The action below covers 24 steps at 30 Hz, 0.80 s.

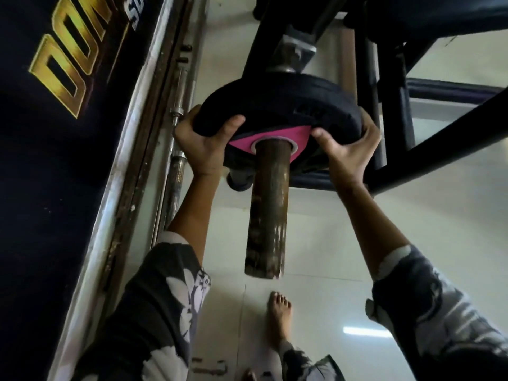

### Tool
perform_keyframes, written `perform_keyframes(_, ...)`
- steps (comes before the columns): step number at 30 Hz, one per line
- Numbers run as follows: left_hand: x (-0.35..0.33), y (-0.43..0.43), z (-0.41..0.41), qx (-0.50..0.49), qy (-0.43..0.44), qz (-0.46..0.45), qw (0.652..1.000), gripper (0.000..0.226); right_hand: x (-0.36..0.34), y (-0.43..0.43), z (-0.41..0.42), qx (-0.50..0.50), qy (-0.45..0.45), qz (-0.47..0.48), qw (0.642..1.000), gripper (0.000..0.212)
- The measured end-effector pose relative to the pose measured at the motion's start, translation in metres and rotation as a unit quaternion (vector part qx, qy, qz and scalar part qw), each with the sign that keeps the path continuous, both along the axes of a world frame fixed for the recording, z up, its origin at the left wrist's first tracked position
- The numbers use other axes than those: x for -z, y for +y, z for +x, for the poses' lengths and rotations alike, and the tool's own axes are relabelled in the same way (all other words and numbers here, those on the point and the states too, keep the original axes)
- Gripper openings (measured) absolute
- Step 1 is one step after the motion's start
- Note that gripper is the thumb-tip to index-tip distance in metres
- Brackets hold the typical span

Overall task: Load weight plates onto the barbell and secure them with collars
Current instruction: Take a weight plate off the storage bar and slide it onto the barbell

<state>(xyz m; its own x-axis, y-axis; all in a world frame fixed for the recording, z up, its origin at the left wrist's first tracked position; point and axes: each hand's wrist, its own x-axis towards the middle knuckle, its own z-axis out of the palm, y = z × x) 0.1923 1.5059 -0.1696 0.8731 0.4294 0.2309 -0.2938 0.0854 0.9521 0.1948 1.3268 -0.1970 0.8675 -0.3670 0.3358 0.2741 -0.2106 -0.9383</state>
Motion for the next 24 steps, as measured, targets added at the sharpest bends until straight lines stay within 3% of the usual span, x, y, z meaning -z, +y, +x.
perform_keyframes(8, 0.021, 0.033, -0.138, 0.0, 0.061, 0.035, 0.998, 0.02, 0.006, 0.018, -0.153, -0.014, 0.061, 0.061, 0.996, 0.04)
perform_keyframes(11, 0.01, 0.038, -0.195, -0.002, 0.08, 0.045, 0.996, 0.014, -0.014, 0.019, -0.209, -0.025, 0.091, 0.052, 0.994, 0.048)
perform_keyframes(18, -0.119, 0.008, -0.282, 0.014, 0.027, 0.056, 0.998, 0.011, -0.147, -0.011, -0.299, -0.021, 0.063, 0.038, 0.997, 0.05)
perform_keyframes(21, -0.172, -0.021, -0.308, 0.019, 0.004, 0.058, 0.998, 0.028, -0.207, -0.037, -0.331, 0.007, 0.041, 0.013, 0.999, 0.058)
perform_keyframes(24, -0.212, -0.055, -0.332, 0.019, -0.023, 0.061, 0.998, 0.039, -0.254, -0.072, -0.366, 0.032, 0.019, 0.002, 0.999, 0.052)
